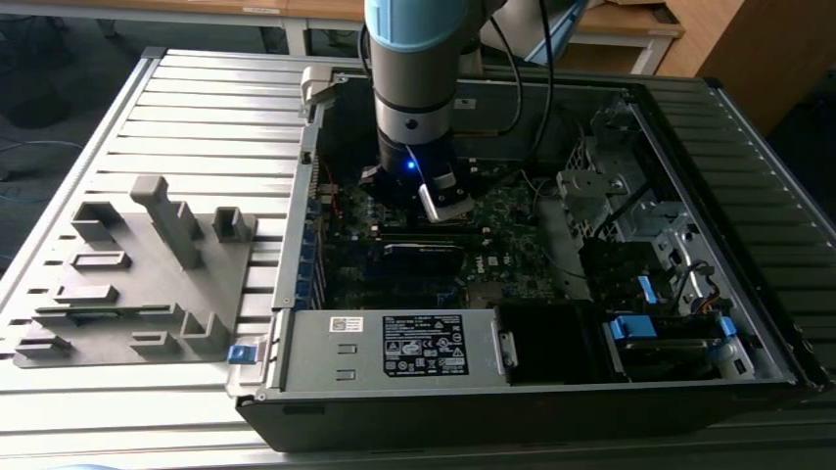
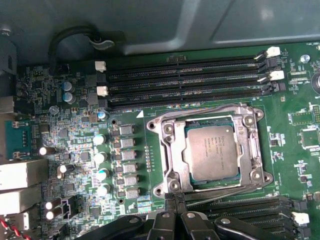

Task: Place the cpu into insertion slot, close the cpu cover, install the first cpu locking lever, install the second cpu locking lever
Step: 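Install the second cpu locking lever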

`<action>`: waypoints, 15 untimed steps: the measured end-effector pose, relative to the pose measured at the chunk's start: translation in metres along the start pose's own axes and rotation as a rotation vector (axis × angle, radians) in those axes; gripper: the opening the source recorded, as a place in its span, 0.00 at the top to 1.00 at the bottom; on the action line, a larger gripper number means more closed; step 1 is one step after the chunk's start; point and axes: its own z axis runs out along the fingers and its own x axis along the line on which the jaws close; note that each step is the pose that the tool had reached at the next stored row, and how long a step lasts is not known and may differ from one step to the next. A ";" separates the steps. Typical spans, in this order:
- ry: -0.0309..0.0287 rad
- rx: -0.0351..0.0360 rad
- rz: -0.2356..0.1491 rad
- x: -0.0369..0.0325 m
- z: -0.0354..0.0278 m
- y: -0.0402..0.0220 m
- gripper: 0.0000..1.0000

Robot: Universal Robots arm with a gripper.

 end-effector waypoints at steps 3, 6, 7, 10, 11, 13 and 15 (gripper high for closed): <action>-0.0001 -0.0002 0.000 -0.0001 -0.0019 0.0002 0.89; -0.0001 -0.0002 0.000 -0.0003 -0.0047 0.0005 0.89; -0.0001 -0.0004 0.000 -0.0003 -0.0047 0.0005 0.89; 0.0009 -0.0045 0.000 -0.0003 -0.0050 0.0003 0.89; 0.0019 -0.0132 0.001 -0.0003 -0.0050 0.0002 0.89; 0.0045 -0.0357 0.002 -0.0004 -0.0049 -0.0003 0.89; 0.0065 -0.0521 0.004 -0.0004 -0.0049 -0.0008 0.89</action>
